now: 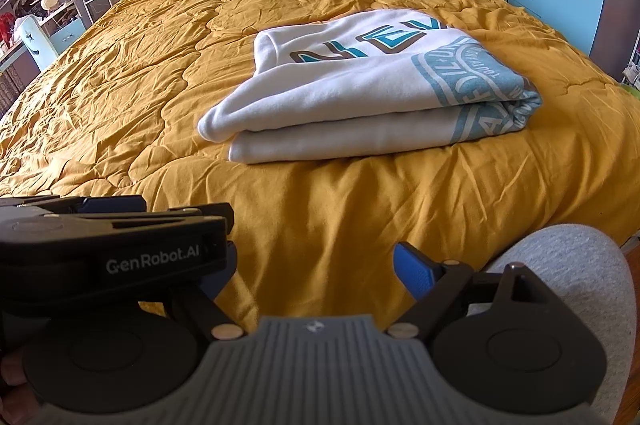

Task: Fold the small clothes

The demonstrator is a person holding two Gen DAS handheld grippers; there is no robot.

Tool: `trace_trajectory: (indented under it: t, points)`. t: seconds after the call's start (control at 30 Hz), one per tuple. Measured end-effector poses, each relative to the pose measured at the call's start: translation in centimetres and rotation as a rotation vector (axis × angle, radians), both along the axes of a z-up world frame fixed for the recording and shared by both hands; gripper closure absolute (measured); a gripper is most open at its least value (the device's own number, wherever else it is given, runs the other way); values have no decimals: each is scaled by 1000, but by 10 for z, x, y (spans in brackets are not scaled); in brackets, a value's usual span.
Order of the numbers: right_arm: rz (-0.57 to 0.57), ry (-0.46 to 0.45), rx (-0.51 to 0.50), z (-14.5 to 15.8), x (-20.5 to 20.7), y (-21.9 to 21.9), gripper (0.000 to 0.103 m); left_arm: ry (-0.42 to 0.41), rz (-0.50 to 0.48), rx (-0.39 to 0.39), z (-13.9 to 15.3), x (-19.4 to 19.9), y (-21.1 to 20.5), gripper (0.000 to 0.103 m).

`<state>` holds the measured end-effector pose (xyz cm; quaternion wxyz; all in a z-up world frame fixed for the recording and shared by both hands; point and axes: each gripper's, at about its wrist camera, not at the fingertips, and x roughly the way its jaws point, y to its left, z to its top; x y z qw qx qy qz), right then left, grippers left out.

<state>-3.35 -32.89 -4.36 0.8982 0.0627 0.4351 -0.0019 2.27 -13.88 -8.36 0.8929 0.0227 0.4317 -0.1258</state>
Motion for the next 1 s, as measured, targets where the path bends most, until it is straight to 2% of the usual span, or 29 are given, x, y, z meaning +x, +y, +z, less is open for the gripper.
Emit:
trace_trajectory:
  t: [1.0]
  points:
    - [15, 3, -5, -1, 1, 4, 22, 4, 11, 8, -4, 1, 2, 17]
